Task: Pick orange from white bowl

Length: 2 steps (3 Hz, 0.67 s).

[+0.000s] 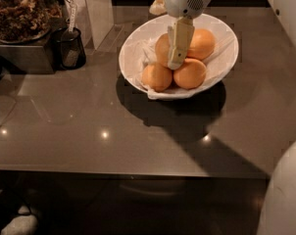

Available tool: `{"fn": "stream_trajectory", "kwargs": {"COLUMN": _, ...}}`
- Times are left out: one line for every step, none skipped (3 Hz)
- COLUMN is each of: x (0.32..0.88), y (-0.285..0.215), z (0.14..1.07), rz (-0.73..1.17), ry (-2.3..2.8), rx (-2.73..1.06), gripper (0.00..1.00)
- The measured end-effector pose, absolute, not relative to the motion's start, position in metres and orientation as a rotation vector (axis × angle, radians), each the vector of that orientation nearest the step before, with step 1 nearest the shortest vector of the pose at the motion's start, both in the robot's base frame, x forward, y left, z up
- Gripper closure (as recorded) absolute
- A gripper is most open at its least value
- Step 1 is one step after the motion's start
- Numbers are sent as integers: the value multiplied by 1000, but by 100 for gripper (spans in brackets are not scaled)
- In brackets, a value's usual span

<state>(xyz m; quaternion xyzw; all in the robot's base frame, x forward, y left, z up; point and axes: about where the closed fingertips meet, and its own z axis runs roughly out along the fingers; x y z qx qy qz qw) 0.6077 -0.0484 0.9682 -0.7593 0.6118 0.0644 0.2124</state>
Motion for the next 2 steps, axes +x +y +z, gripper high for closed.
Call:
{"fn": "stream_trajectory", "kwargs": {"x": 613, "y": -43, "z": 946, "rz": 245, "ry": 1720, "rx": -2121, "gripper": 0}}
{"fn": "stream_trajectory", "kwargs": {"x": 617, "y": -49, "z": 931, "rz": 234, "ry": 1744, "rx": -2170, "gripper": 0}}
